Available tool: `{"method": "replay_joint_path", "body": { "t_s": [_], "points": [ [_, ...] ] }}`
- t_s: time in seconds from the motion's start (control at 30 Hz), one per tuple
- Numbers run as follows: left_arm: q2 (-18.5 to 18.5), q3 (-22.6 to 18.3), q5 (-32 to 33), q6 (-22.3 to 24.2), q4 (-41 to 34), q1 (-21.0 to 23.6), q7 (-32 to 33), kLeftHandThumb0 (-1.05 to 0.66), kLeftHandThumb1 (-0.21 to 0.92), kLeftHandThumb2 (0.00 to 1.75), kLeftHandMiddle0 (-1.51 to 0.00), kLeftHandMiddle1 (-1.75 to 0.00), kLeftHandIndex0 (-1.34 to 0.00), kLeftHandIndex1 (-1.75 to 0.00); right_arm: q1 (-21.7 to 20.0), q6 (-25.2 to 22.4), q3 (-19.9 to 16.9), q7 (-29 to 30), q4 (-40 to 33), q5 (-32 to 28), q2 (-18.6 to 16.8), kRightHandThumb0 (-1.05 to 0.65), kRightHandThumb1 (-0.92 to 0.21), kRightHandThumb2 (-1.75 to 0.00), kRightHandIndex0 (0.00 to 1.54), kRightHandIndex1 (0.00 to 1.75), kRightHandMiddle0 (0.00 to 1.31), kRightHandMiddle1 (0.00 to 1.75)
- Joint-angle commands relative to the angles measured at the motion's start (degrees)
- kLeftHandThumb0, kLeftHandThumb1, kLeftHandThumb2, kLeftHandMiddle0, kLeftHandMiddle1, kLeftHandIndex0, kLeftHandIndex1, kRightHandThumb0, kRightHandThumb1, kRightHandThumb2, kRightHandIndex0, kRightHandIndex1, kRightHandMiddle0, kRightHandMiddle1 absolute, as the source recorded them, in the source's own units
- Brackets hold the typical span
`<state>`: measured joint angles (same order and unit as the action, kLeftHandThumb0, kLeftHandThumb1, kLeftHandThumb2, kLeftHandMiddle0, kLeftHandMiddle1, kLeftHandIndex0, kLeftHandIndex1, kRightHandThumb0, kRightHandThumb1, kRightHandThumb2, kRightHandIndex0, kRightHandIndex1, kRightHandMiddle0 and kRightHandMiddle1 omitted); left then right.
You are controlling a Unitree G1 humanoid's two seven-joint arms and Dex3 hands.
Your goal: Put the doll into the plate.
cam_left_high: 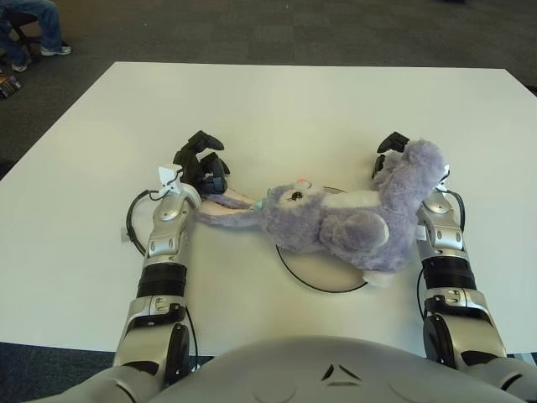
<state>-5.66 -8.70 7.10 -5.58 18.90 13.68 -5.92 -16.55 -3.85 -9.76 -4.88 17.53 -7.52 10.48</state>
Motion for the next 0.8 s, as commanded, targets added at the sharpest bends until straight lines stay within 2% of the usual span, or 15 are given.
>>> {"method": "replay_joint_path", "body": {
  "t_s": [0.0,0.17,0.57,0.63,0.77],
  "points": [
    [-0.33,0.76,-2.24,-0.71,5.45,-0.14,1.31,-0.01,-0.05,1.71,-0.90,-1.74,-0.69,-1.67,1.22,-0.79,-0.31,-0.31,1.21,-0.09,0.08,-0.01,0.06,-1.74,0.88,1.75,0.67,1.75],
    [-0.58,0.79,-3.34,-2.57,8.88,1.04,1.96,-0.01,-0.10,1.74,-0.94,-1.75,-0.76,-1.59,1.18,-0.65,-0.27,-0.33,1.32,0.03,0.16,-0.01,0.06,-1.75,0.89,1.75,0.67,1.75],
    [-0.77,0.25,-4.50,-5.71,14.71,2.88,5.30,-0.02,-0.09,1.71,-0.94,-1.75,-0.77,-1.55,1.27,-0.67,-0.54,-0.58,1.20,-0.33,-0.03,-0.01,0.05,-1.74,0.88,1.75,0.67,1.75],
    [-0.81,0.28,-4.56,-6.15,15.26,3.02,5.45,-0.01,-0.03,1.67,-0.82,-1.75,-0.73,-1.64,1.25,-0.78,-0.54,-0.45,1.21,-0.24,-0.04,-0.01,0.05,-1.73,0.88,1.75,0.66,1.75],
    [-0.82,0.33,-4.60,-6.85,15.87,3.10,5.47,-0.02,-0.06,1.69,-0.90,-1.75,-0.75,-1.57,1.21,-1.02,-0.51,-0.21,1.19,-0.08,-0.04,-0.01,0.04,-1.73,0.87,1.75,0.66,1.75]
  ]
}}
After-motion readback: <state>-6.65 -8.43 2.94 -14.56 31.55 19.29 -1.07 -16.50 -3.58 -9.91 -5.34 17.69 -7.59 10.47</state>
